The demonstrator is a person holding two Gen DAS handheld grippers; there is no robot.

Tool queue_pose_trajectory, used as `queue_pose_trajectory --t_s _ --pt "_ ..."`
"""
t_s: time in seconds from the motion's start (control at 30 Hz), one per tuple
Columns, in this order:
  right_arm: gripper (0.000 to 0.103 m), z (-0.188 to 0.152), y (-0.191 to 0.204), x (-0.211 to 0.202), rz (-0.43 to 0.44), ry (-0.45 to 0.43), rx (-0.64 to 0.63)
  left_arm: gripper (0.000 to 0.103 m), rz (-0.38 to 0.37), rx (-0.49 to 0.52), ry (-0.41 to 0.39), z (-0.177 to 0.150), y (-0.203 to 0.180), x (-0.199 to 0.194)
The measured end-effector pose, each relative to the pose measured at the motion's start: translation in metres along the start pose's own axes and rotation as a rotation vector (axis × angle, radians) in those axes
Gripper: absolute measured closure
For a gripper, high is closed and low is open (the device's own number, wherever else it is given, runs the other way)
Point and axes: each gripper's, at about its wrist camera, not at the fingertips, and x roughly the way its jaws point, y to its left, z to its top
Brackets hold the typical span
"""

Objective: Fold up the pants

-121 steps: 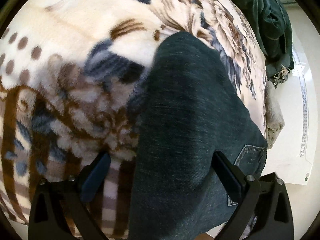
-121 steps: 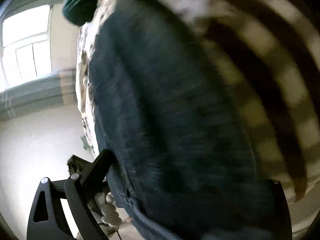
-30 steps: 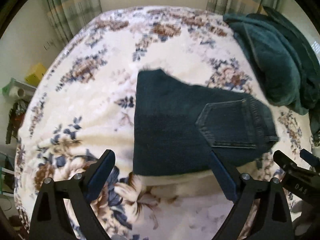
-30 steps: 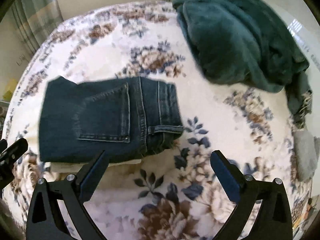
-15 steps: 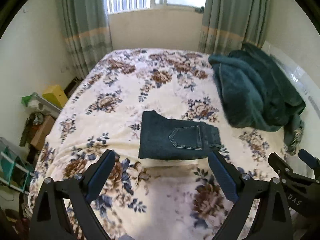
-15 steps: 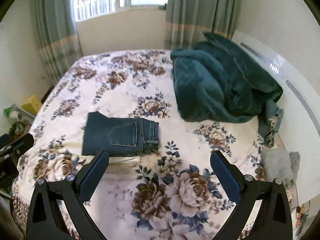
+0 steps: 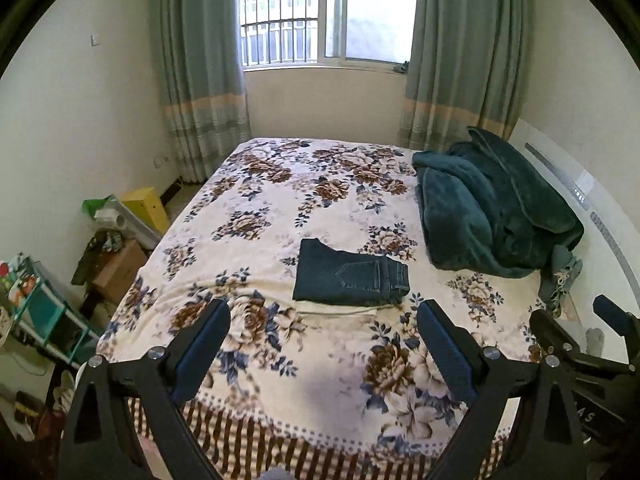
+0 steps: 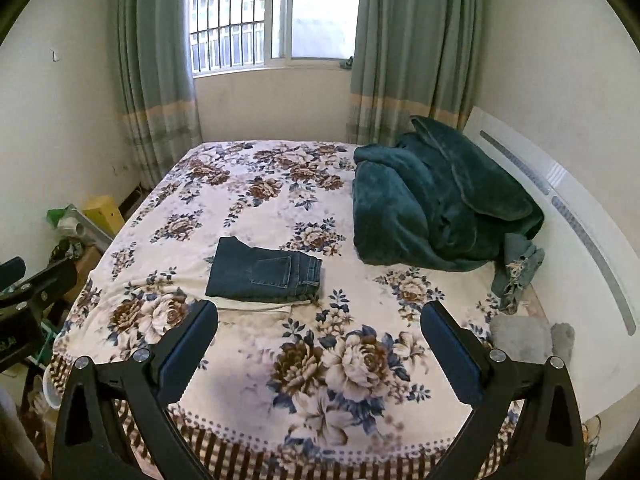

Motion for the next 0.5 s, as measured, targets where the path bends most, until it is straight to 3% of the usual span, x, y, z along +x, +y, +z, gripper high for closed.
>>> queue_pose_trajectory --t_s 0.23,0.5 --pt "0.000 -0.007 -0.004 -0.075 -0.039 -0.054 0.005 0.008 -0.002 0.008 -0.003 -0.011 0.009 -0.044" --pt "0.000 -0.004 0.000 -0.117 0.000 -0.056 0.001 0.007 -0.012 0.010 0.005 -0.018 0.013 -0.076"
